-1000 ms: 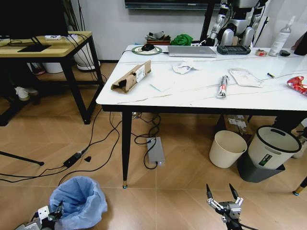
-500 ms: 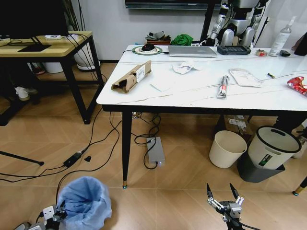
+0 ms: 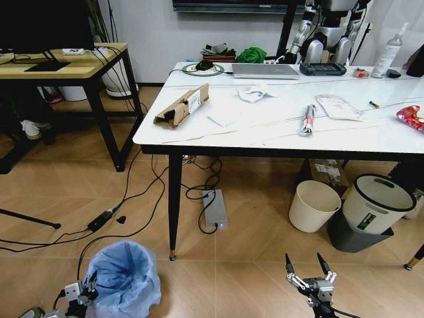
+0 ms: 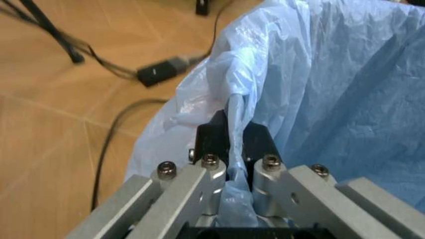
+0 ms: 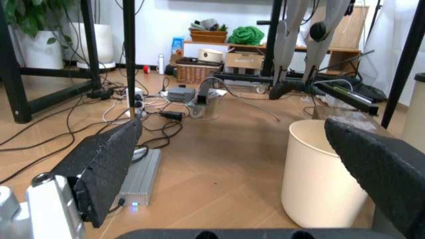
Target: Pick up the trash bin and place the trash from the table into it.
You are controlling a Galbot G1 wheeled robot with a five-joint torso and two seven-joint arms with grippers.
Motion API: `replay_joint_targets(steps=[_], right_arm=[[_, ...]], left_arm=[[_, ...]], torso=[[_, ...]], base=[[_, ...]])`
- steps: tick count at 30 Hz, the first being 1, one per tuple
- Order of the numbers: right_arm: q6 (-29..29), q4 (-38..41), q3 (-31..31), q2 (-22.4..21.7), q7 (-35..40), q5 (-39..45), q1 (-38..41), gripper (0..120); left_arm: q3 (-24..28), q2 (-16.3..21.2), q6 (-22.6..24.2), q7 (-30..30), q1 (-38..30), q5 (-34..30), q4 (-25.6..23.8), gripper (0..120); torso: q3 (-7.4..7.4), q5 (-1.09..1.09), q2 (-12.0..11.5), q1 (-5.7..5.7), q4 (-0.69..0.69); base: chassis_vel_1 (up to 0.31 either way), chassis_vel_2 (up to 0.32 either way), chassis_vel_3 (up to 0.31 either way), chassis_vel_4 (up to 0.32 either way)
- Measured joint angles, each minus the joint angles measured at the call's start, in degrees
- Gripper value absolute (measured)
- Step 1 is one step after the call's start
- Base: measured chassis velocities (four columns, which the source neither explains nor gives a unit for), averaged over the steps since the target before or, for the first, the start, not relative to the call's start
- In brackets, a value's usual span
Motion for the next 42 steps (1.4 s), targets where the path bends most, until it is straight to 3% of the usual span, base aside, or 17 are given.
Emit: replay_joint_targets(steps=[14, 18, 26, 36, 42], right_arm=[[-1.1, 0.9, 0.4, 0.0, -0.2, -0.1, -0.2, 100], [-1.4, 0.9, 1.1, -0.2, -0.2, -0.1, -0.2, 100], [-1.7, 0.1, 3.1, -0.8, -0.2, 1.8, -1.1, 100], [-2.5, 2.0, 4.7, 0.0, -0.2, 3.5, -3.2, 100], [-2.5, 4.8, 5.2, 0.0, -0.2, 2.8, -4.9, 100]], left_arm=[[7.3, -0.8, 0.7, -1.3, 14.1, -0.2, -17.6, 0], [10.6, -0.7, 1.8, -2.0, 19.6, -0.5, -26.3, 0], [14.9, 1.1, 4.8, -5.1, 22.4, -0.8, -34.7, 0], [16.1, 4.5, 9.3, -9.3, 21.1, -3.4, -36.2, 0], [18.8, 9.9, 10.8, -10.4, 19.2, -8.6, -34.9, 0]], torso=[[0.14, -0.01, 0.3, 0.12, 0.02], [0.76, 0.00, 1.3, 0.51, 0.01], [2.14, 0.01, 3.4, 1.23, 0.01], [3.71, 0.01, 5.7, 1.94, 0.01], [4.53, -0.01, 7.1, 2.52, 0.00]], base=[[0.000, 0.000, 0.000, 0.000], [0.000, 0.000, 0.000, 0.000], [0.000, 0.000, 0.000, 0.000], [0.000, 0.000, 0.000, 0.000], [0.000, 0.000, 0.000, 0.000]])
